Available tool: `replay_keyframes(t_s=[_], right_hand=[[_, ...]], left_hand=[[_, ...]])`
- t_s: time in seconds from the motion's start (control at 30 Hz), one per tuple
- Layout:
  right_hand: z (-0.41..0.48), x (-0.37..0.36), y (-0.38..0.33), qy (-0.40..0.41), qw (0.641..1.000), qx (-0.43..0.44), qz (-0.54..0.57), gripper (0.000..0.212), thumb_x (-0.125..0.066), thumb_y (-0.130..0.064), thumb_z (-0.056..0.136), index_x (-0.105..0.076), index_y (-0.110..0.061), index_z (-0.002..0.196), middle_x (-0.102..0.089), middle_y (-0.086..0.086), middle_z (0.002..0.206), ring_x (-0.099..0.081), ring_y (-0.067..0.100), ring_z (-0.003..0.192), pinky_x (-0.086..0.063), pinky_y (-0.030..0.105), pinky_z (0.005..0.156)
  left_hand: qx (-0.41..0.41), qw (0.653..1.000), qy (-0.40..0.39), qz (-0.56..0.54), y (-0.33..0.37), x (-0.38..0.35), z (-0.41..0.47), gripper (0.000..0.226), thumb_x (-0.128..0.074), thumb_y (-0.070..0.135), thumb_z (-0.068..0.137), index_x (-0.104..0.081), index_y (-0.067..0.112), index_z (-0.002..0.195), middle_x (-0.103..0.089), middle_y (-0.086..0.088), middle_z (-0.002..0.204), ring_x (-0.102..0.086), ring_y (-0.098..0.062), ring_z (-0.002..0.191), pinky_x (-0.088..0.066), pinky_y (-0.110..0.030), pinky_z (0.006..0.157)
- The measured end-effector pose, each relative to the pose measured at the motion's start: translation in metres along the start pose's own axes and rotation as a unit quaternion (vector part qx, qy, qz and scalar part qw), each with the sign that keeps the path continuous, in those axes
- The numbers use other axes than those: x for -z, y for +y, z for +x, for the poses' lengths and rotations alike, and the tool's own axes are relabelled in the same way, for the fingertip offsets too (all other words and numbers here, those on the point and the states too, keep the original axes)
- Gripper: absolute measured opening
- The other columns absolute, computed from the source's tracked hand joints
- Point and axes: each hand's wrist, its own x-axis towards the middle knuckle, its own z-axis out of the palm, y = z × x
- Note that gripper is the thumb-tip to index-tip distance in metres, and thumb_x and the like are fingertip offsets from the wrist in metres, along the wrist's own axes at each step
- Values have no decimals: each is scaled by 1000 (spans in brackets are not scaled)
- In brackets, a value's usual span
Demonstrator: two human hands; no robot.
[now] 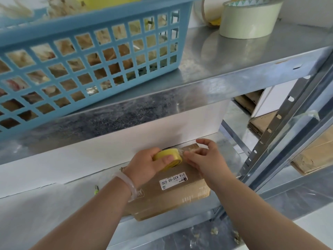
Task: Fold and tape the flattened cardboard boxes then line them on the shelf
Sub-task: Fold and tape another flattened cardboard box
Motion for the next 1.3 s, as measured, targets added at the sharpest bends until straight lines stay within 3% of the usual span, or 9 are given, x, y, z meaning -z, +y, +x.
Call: replay_keyframes(t_s=[0.13,0.3,0.57,0.67,0.87,1.0,1.1,1.2,1.3], right_hand=[[7,-5,9,15,997,24,-69,45,-82,-25,76,-52,-27,109,-63,-2,77,-62,12,71,-48,27,67],[9,0,14,19,996,35,-77,41,-80,-22,79,-52,-29,108,-62,-1,77,-61,13,71,-47,28,67],[13,11,9,49,997,52,-6,43,-79,-10,76,-54,-31,104,-63,3,81,-66,26,84,-55,51,88],[12,26,-8,77,990,103,-62,44,-79,-12,76,-53,-36,102,-66,3,80,-67,26,85,-55,50,87],[9,29,-5,96,986,96,95,37,-64,6,86,-50,-23,105,-54,6,84,-63,20,80,-60,35,75],[13,28,15,107,991,78,-22,38,-70,-8,82,-48,-33,101,-61,3,84,-66,24,83,-56,36,81],[17,31,15,118,989,77,-54,38,-68,-7,81,-46,-33,98,-59,2,83,-59,16,77,-48,26,71],[21,32,17,113,991,70,-29,40,-69,-5,82,-47,-33,98,-56,1,81,-61,14,74,-56,33,77],[24,31,17,120,990,68,3,37,-66,-1,84,-48,-30,99,-54,2,80,-61,5,67,-60,39,80]], left_hand=[[-12,999,17,-24,11,7,3,57,-55,71,72,-65,15,81,-61,-4,61,-59,-16,59,-48,-31,60],[-1,999,10,-36,16,5,4,19,-59,33,92,-69,16,88,-59,8,53,-52,0,52,-42,-13,56],[7,1000,-25,6,18,3,7,29,-61,49,86,-66,21,81,-59,6,56,-52,-1,50,-42,-15,53],[17,999,-40,28,26,-1,13,34,-63,56,82,-66,22,80,-60,5,60,-57,-8,58,-45,-21,57],[45,995,-23,80,39,-11,24,50,-61,73,71,-62,23,70,-59,6,61,-58,-15,60,-46,-29,58],[40,999,-7,36,37,-8,21,67,-51,82,64,-66,18,81,-60,3,62,-58,-13,60,-48,-28,60],[20,999,-38,-30,22,-6,11,56,-56,74,66,-66,21,82,-60,8,57,-56,-4,58,-46,-18,63],[46,984,-75,-154,2,0,0,47,-57,55,66,-71,15,85,-70,-4,78,-65,-15,81,-48,-38,86],[26,991,-45,-121,-3,8,0,42,-56,55,69,-71,19,83,-69,-3,76,-64,-11,78,-47,-34,84]])
